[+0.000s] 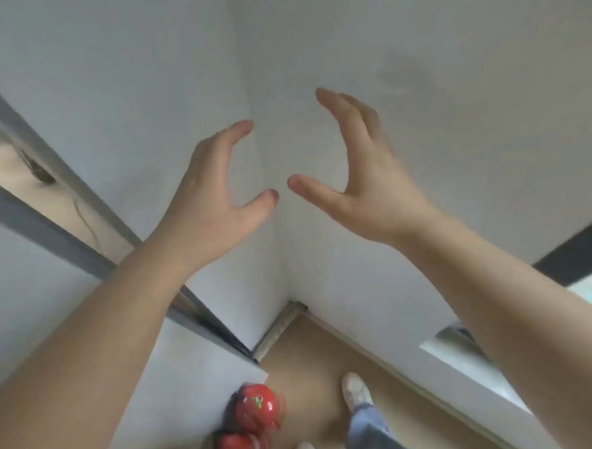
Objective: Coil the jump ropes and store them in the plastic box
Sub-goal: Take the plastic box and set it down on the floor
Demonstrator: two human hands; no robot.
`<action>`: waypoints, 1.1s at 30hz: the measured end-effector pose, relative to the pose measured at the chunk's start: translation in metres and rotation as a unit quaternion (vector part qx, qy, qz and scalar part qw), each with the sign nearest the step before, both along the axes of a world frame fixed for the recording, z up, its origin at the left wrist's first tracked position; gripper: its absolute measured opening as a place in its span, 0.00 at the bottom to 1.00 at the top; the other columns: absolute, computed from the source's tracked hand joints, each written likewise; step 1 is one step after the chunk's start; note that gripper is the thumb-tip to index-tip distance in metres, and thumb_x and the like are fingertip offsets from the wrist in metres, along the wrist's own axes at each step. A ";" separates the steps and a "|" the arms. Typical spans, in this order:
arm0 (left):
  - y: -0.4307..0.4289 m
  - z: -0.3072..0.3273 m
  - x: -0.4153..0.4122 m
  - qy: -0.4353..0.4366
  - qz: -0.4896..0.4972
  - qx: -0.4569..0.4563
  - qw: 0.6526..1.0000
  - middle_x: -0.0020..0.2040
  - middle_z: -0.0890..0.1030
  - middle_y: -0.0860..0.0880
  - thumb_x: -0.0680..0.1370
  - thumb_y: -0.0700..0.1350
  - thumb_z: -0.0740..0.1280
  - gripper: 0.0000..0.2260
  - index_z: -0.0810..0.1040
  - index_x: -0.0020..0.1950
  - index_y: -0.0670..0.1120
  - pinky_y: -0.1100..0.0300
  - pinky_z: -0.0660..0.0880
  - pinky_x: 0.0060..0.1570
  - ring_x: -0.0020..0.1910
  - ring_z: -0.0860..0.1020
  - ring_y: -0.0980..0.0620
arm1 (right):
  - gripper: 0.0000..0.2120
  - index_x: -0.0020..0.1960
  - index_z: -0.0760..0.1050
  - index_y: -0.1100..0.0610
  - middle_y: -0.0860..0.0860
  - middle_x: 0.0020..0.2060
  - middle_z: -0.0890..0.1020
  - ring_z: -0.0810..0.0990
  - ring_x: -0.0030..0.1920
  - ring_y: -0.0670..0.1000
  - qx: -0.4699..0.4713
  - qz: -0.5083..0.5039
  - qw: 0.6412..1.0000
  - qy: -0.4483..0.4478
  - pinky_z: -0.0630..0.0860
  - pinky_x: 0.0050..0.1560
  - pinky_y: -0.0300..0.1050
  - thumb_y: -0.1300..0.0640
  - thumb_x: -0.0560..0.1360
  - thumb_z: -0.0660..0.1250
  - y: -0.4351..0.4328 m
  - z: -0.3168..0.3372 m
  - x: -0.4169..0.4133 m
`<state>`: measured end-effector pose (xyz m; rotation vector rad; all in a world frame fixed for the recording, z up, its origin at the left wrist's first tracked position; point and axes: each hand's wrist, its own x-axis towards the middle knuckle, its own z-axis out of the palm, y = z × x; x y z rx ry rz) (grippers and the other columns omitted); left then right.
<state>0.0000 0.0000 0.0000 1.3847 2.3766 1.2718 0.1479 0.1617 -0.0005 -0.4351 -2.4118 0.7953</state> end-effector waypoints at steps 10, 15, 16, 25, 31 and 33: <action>0.020 -0.100 0.093 -0.132 -0.136 -0.074 0.979 0.74 0.67 0.56 0.72 0.51 0.72 0.34 0.63 0.76 0.57 0.49 0.72 0.68 0.72 0.68 0.58 | 0.42 0.80 0.54 0.48 0.54 0.77 0.60 0.58 0.79 0.52 -0.075 -0.166 0.980 -0.080 0.62 0.76 0.56 0.36 0.74 0.68 -0.041 -0.105 0.138; 0.027 -0.145 0.162 -0.171 -0.230 -0.122 0.950 0.74 0.67 0.57 0.74 0.46 0.73 0.33 0.63 0.76 0.56 0.52 0.72 0.66 0.73 0.67 0.59 | 0.40 0.80 0.54 0.47 0.52 0.77 0.60 0.59 0.79 0.52 -0.133 -0.245 0.956 -0.093 0.63 0.75 0.58 0.37 0.75 0.68 -0.061 -0.141 0.218; 0.030 -0.151 0.178 -0.168 -0.249 -0.132 0.945 0.74 0.67 0.57 0.75 0.45 0.73 0.33 0.63 0.76 0.56 0.51 0.72 0.67 0.73 0.67 0.60 | 0.40 0.80 0.54 0.46 0.51 0.78 0.60 0.59 0.79 0.51 -0.148 -0.262 0.949 -0.095 0.63 0.75 0.58 0.37 0.75 0.68 -0.065 -0.146 0.237; 0.089 -0.185 0.351 -0.154 -0.404 -0.232 0.871 0.73 0.66 0.60 0.76 0.46 0.71 0.31 0.62 0.75 0.61 0.51 0.71 0.69 0.71 0.66 0.63 | 0.40 0.80 0.55 0.46 0.50 0.78 0.59 0.54 0.80 0.46 -0.229 -0.428 0.871 -0.074 0.58 0.78 0.50 0.42 0.75 0.71 -0.086 -0.183 0.431; 0.126 -0.196 0.488 -0.132 -0.495 -0.258 0.819 0.73 0.67 0.61 0.76 0.46 0.71 0.31 0.63 0.75 0.60 0.54 0.72 0.66 0.70 0.68 0.62 | 0.40 0.80 0.56 0.46 0.51 0.77 0.60 0.56 0.79 0.49 -0.256 -0.506 0.822 -0.052 0.61 0.77 0.54 0.39 0.74 0.70 -0.098 -0.205 0.543; 0.135 -0.197 0.534 -0.117 -0.527 -0.267 0.798 0.73 0.67 0.61 0.76 0.46 0.71 0.30 0.63 0.75 0.59 0.54 0.72 0.66 0.70 0.68 0.61 | 0.40 0.80 0.56 0.47 0.51 0.77 0.60 0.56 0.79 0.48 -0.274 -0.536 0.797 -0.032 0.60 0.77 0.52 0.41 0.74 0.70 -0.105 -0.209 0.579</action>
